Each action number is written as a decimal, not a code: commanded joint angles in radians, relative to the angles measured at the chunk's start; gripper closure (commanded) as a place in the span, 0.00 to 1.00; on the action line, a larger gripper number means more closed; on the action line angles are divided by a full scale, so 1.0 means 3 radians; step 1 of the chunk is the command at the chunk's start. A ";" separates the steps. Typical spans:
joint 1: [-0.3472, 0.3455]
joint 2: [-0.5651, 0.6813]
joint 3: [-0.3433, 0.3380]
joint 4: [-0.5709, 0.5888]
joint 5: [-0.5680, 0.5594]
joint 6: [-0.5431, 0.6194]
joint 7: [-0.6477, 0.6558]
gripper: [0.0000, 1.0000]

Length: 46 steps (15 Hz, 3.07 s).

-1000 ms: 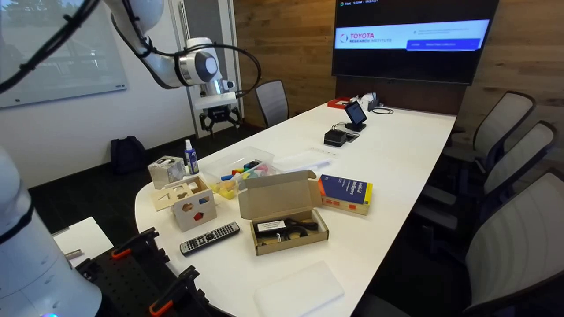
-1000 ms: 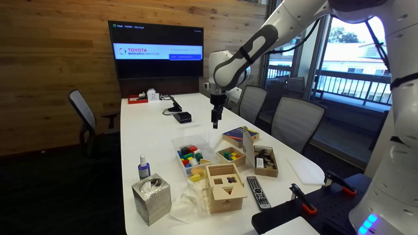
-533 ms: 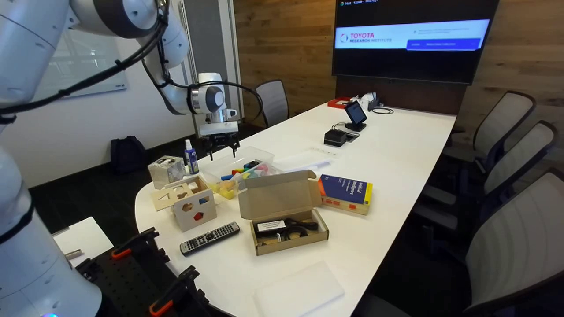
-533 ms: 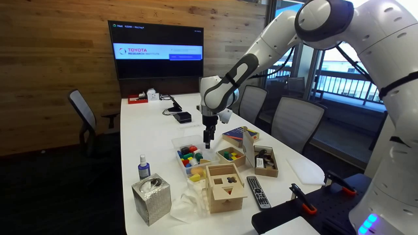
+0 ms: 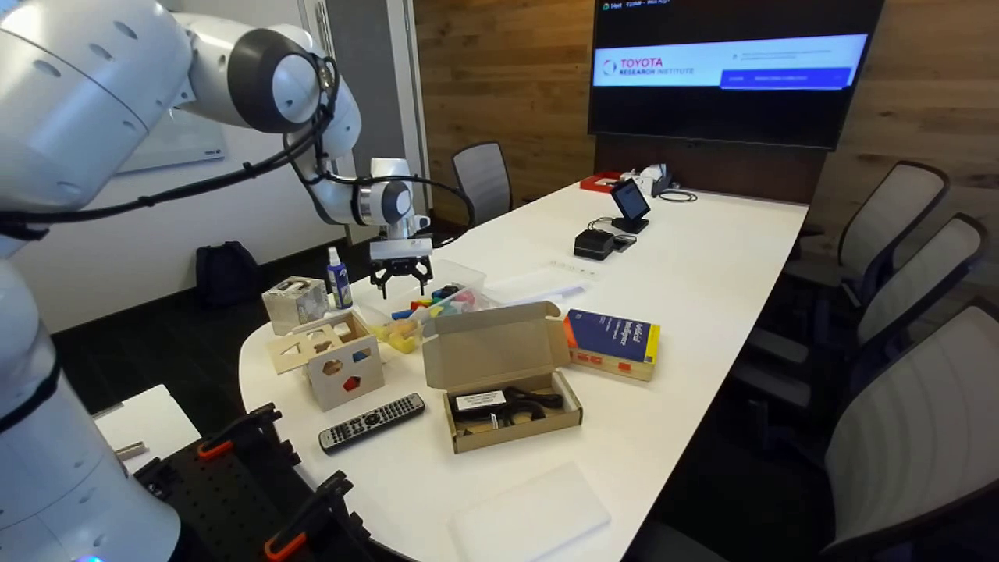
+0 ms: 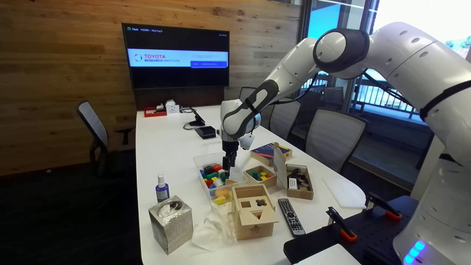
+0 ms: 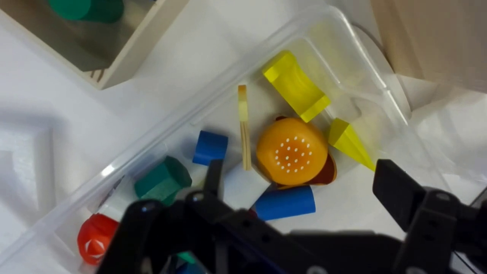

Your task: Move the brown object from the transparent bowl to the brown box

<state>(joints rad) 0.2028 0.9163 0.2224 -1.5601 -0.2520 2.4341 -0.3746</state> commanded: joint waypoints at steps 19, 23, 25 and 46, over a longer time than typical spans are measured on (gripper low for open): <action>0.0129 0.1424 0.0013 0.2091 0.0216 -0.1403 -0.0723 0.34; 0.0173 0.1548 -0.0004 0.2303 0.0226 -0.1537 -0.0730 0.66; 0.0187 0.1593 -0.0007 0.2406 0.0236 -0.1592 -0.0724 0.82; 0.0180 0.0073 -0.0400 0.1245 -0.0144 -0.1101 0.0667 0.98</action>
<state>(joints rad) 0.2376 1.0422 0.1643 -1.0367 -0.2576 2.0809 -0.3187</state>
